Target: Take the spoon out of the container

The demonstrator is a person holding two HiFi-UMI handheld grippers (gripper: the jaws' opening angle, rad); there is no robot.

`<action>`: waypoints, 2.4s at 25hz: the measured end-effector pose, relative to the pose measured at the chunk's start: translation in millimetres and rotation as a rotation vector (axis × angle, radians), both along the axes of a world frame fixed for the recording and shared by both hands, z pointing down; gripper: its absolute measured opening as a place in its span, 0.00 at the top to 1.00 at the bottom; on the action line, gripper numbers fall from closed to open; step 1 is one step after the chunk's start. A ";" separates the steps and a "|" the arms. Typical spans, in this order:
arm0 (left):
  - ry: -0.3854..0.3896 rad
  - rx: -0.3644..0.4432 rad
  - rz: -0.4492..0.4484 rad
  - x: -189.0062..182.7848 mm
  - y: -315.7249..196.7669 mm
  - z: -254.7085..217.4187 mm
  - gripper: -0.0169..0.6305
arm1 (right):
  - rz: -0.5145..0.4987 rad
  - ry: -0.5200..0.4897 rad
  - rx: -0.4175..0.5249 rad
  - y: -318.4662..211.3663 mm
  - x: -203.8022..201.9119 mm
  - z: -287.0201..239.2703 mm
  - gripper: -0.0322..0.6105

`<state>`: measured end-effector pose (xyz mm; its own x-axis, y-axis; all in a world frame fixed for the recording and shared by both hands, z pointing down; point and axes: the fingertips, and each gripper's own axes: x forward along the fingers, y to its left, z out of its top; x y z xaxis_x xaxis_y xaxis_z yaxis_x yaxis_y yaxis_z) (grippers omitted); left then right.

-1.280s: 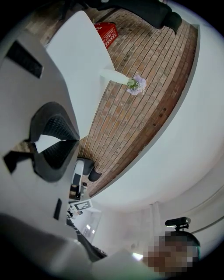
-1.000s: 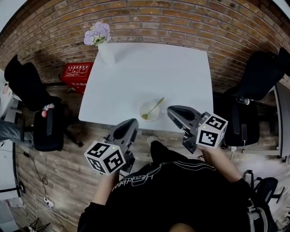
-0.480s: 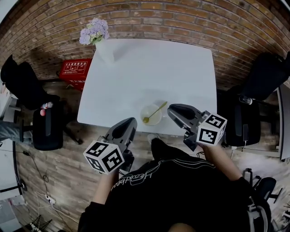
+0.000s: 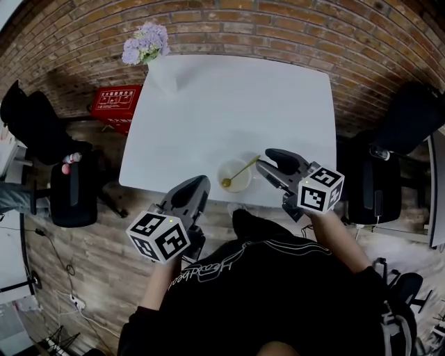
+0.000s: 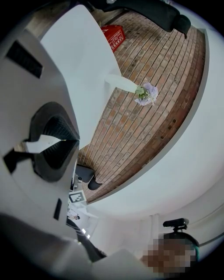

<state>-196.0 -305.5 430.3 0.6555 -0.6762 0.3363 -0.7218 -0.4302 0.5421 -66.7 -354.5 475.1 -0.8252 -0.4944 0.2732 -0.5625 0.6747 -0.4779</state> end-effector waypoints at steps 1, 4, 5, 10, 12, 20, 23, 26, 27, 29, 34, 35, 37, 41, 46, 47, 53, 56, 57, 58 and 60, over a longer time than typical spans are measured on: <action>-0.001 -0.002 -0.003 -1.1 -0.2 0.7 0.97 | 0.004 0.004 -0.011 -1.7 0.2 5.1 0.70; -0.003 -0.010 -0.012 -4.8 -1.0 2.7 0.97 | 0.004 0.023 -0.039 -4.6 -0.8 20.1 0.70; -0.004 -0.012 -0.015 -6.2 -1.5 3.4 0.97 | 0.001 0.031 -0.044 -5.1 -2.0 24.4 0.70; -0.006 -0.026 -0.037 -13.3 -4.1 7.5 0.97 | -0.026 0.092 -0.053 -6.0 -7.5 44.9 0.70; -0.007 -0.032 -0.039 -14.5 -5.6 9.3 0.97 | -0.030 0.104 -0.061 -7.1 -8.7 50.2 0.70; -0.008 -0.044 -0.053 -20.4 -9.1 13.0 0.97 | -0.075 0.125 -0.075 -6.9 -19.9 64.4 0.82; -0.009 -0.045 -0.056 -21.3 -11.3 12.7 0.97 | -0.088 0.120 -0.080 -6.8 -23.1 65.4 0.85; -0.010 -0.046 -0.055 -20.8 -12.5 12.3 0.97 | -0.093 0.116 -0.088 -6.4 -24.1 66.1 0.90; -0.009 -0.046 -0.056 -21.0 -12.3 12.5 0.97 | -0.093 0.115 -0.090 -6.1 -24.2 66.2 0.91; -0.008 -0.049 -0.061 -22.1 -11.3 13.4 0.97 | -0.096 0.117 -0.093 -5.1 -24.2 66.7 0.93; -0.010 -0.058 -0.073 -26.2 -9.6 16.7 0.97 | -0.091 0.098 -0.111 -5.5 -23.8 66.8 0.94; -0.010 -0.058 -0.075 -26.4 -9.3 16.9 0.97 | -0.087 0.090 -0.120 -5.5 -24.0 66.7 0.94; -0.009 -0.059 -0.076 -25.9 -8.6 17.0 0.97 | -0.082 0.079 -0.132 -5.2 -24.4 66.2 0.95; -0.009 -0.059 -0.073 -24.0 -6.9 16.7 0.97 | -0.076 0.075 -0.128 -5.1 -24.9 63.1 0.95; -0.005 -0.061 -0.074 -24.7 -3.1 18.3 0.97 | -0.069 0.070 -0.118 -4.3 -24.3 58.7 0.95; -0.004 -0.061 -0.074 -24.5 -2.0 18.3 0.97 | -0.067 0.069 -0.115 -3.8 -23.3 57.2 0.95; 0.001 -0.044 -0.077 -21.3 6.3 11.6 0.97 | -0.029 0.022 -0.103 -1.2 -14.8 38.6 0.95; 0.000 -0.032 -0.078 -19.9 13.1 6.1 0.97 | -0.019 0.001 -0.090 1.8 -10.5 27.9 0.95; 0.000 -0.028 -0.079 -20.0 15.6 4.3 0.97 | -0.017 -0.006 -0.084 3.3 -9.1 23.9 0.95; 0.000 -0.024 -0.081 -20.3 18.2 2.4 0.97 | -0.013 -0.012 -0.076 4.7 -7.7 19.4 0.95; 0.000 -0.016 -0.084 -21.3 23.7 -1.1 0.97 | -0.003 -0.019 -0.056 7.6 -4.8 9.2 0.95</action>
